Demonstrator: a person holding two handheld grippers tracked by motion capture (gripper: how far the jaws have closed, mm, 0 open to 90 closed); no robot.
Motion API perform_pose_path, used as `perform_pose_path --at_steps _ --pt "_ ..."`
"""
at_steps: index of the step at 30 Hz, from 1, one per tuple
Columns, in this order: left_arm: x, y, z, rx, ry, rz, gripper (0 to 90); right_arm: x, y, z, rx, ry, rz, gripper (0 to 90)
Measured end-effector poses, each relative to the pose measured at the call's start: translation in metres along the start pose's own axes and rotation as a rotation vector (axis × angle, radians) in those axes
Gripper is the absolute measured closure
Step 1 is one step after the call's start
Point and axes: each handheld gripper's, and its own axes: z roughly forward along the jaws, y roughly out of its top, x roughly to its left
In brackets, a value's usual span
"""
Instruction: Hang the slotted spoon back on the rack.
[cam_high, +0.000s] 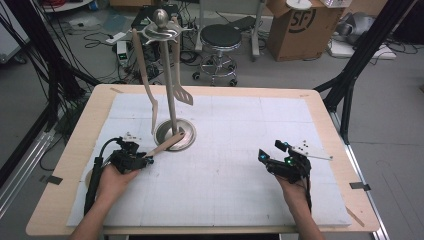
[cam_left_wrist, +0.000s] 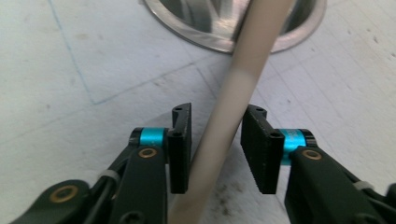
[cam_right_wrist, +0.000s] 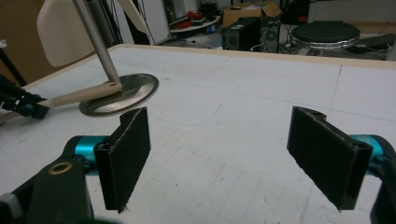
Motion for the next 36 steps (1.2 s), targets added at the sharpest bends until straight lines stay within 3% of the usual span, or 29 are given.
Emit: perform_pose_path --at_steps 4,6,8,13,16,21,25,28,30,32,36 --pt "-0.004 0.0 -0.002 0.02 -0.028 0.036 72.5 -0.001 0.0 0.0 -0.002 0.0 0.002 20.4" --pt "-0.007 0.0 -0.001 0.019 -0.062 0.039 75.6 -0.001 0.0 0.0 -0.003 0.001 0.004 20.4" --pt "-0.011 -0.001 -0.001 0.013 -0.048 0.058 76.6 -0.002 0.0 0.0 -0.002 -0.001 0.006 20.4" --pt "-0.012 -0.006 -0.001 -0.025 -0.051 0.032 76.3 -0.003 -0.001 0.001 -0.003 0.002 0.005 20.4" --pt "-0.015 -0.007 0.0 -0.026 -0.026 0.065 76.4 -0.002 -0.001 0.001 0.001 0.006 0.009 20.4" --pt "-0.011 -0.008 0.002 -0.04 -0.05 0.059 76.2 -0.002 -0.001 0.001 0.002 0.007 0.011 20.4" --pt "-0.015 -0.01 0.001 -0.052 -0.041 0.099 76.9 -0.002 -0.001 0.001 0.002 0.007 0.009 20.4" --pt "-0.013 -0.01 -0.006 -0.083 -0.086 0.094 77.1 -0.002 -0.001 0.0 0.001 0.007 0.01 20.4" --pt "-0.013 -0.012 -0.01 -0.094 -0.111 0.066 77.5 -0.003 -0.001 0.0 0.0 0.006 0.012 20.4" --pt "-0.017 -0.016 -0.012 -0.12 -0.119 0.079 77.7 -0.004 -0.001 0.0 0.003 0.005 0.021 20.4" --pt "-0.024 -0.023 -0.019 -0.238 -0.147 0.082 77.7 -0.003 -0.002 0.002 0.006 0.006 0.015 20.4"
